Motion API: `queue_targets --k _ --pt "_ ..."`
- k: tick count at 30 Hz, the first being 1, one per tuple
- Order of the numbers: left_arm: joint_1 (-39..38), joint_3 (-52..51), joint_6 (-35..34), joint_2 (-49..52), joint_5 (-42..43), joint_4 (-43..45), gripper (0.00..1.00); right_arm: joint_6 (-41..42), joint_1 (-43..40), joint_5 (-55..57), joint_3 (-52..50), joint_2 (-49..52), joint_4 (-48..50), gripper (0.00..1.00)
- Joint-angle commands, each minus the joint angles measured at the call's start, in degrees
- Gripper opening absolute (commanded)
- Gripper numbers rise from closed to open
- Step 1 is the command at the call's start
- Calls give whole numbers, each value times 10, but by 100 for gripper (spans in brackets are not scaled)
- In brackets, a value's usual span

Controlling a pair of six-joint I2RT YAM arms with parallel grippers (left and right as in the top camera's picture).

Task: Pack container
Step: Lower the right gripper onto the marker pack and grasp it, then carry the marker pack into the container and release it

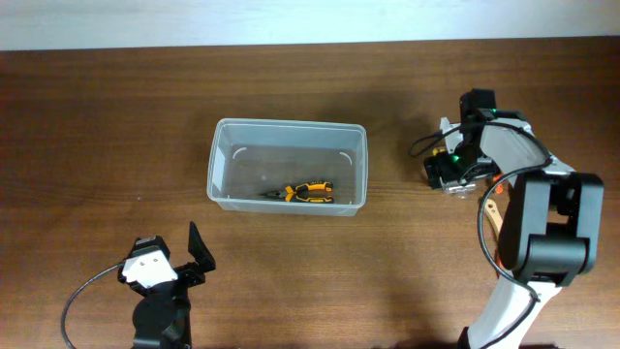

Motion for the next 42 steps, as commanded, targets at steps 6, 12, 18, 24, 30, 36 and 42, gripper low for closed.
queue_targets --k 6,12,18,24,30,36,42 --pt "-2 -2 5 -4 -2 -1 99 11 -2 11 -4 15 2 72" --pt "-2 -2 5 -4 -2 -1 99 28 -1 11 8 15 0 57" --pt "-2 -2 5 -4 -2 -1 99 35 -1 11 63 11 -40 50" --pt "-2 -2 5 -4 -2 -1 99 40 6 11 205 5 -118 49" --pt "-2 -2 5 -4 -2 -1 99 38 48 11 389 5 -210 44" --pt "-2 -2 5 -4 -2 -1 99 2 129 -2 499 5 -280 44" --pt "-2 -2 5 -4 -2 -1 99 -5 226 -2 522 5 -315 44"
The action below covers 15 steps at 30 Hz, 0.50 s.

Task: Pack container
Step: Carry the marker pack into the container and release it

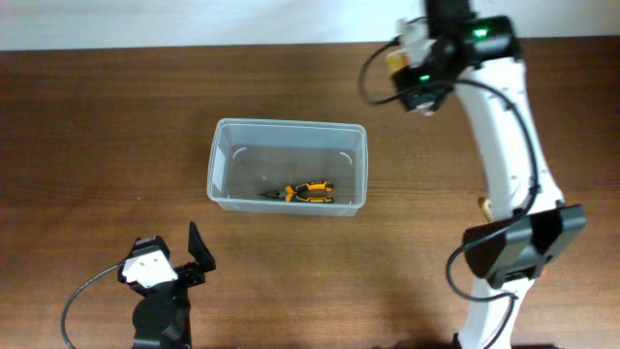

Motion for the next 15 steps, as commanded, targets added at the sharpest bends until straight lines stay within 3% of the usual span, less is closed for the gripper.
queue_targets --k 1,8,13,15 --pt "-2 -2 5 -4 -2 -1 99 -8 59 -8 14 -8 -16 44" --pt "-2 -2 5 -4 -2 -1 99 -13 156 -8 7 -8 -21 44" --pt "-2 -2 5 -4 -2 -1 99 -62 205 -8 -2 -6 -23 44" --pt "-2 -2 5 -4 -2 -1 99 -85 216 -10 -15 -4 -21 37"
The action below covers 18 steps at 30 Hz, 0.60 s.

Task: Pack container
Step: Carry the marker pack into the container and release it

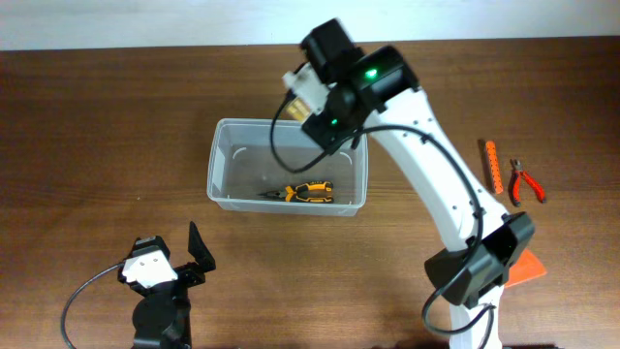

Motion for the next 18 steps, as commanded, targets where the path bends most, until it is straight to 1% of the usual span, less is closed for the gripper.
queue_targets --k 1,2,3,5,9,12,17,18 --pt "-2 -2 5 -4 -2 -1 99 -52 19 -5 -22 -4 3 36" --pt "-2 -2 5 -4 -2 -1 99 -64 22 -5 -34 -3 7 33" --pt "-2 -2 5 -4 -2 -1 99 -83 23 -5 -48 -3 12 32" --pt "-2 -2 5 -4 -2 -1 99 -121 23 -5 -90 -3 32 33" --pt "-2 -2 5 -4 -2 -1 99 -158 22 -5 -179 -3 102 33" --pt "-2 -2 5 -4 -2 -1 99 -159 23 -5 -247 -3 177 33" --pt "-2 -2 5 -4 -2 -1 99 -152 23 -5 -309 -3 257 34" --pt "-2 -2 5 -4 -2 -1 99 -144 22 -5 -314 -3 265 39"
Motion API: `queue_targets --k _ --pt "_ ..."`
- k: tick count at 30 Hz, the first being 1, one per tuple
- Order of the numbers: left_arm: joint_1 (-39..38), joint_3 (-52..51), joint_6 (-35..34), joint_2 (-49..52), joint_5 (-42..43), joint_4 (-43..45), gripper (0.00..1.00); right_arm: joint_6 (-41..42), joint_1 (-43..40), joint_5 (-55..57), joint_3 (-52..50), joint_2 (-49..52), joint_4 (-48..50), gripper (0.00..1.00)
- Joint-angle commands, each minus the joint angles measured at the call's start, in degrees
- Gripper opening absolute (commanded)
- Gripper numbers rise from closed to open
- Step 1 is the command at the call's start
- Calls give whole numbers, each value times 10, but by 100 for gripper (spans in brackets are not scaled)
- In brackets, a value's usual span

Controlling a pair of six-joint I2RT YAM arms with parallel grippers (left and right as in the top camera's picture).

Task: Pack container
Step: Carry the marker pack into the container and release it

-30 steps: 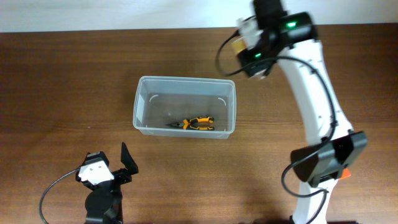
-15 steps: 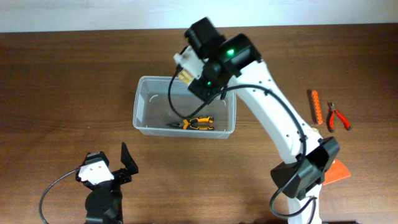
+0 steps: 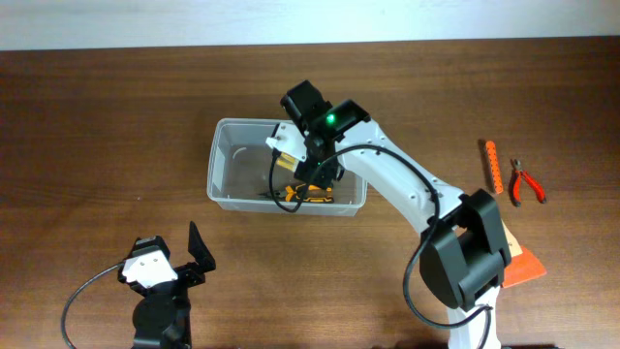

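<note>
A clear plastic container (image 3: 221, 155) stands mid-table. Yellow-and-black pliers (image 3: 312, 192) lie inside it by the near wall. My right gripper (image 3: 289, 160) reaches down into the container just above and left of those pliers. It looks shut on a small pale-yellow item (image 3: 282, 161), which is mostly hidden by the fingers. My left gripper (image 3: 199, 252) rests near the front left of the table, open and holding nothing, well clear of the container.
On the right of the table lie an orange stick (image 3: 491, 165) and small red pliers (image 3: 524, 182). An orange flat piece (image 3: 523, 267) pokes out behind the right arm's base. The table's far edge runs along the top.
My right gripper was over the container's far right rim; now it is lower, inside the container near the yellow pliers. The left arm has not moved.
My right gripper was first down at the table's right side among the loose tools. Then it was raised at the far edge, right of the container, then over the container's far rim. Now it is inside the container. The left gripper stayed open in place throughout.
</note>
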Motion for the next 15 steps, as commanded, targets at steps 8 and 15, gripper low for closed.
queue_targets --k 8,15 --pt "-2 -2 5 -4 -2 -1 99 7 -1 -4 -46 -4 65 69" --pt "-2 -2 5 -4 -2 -1 99 7 -1 -19 -47 0 70 69"
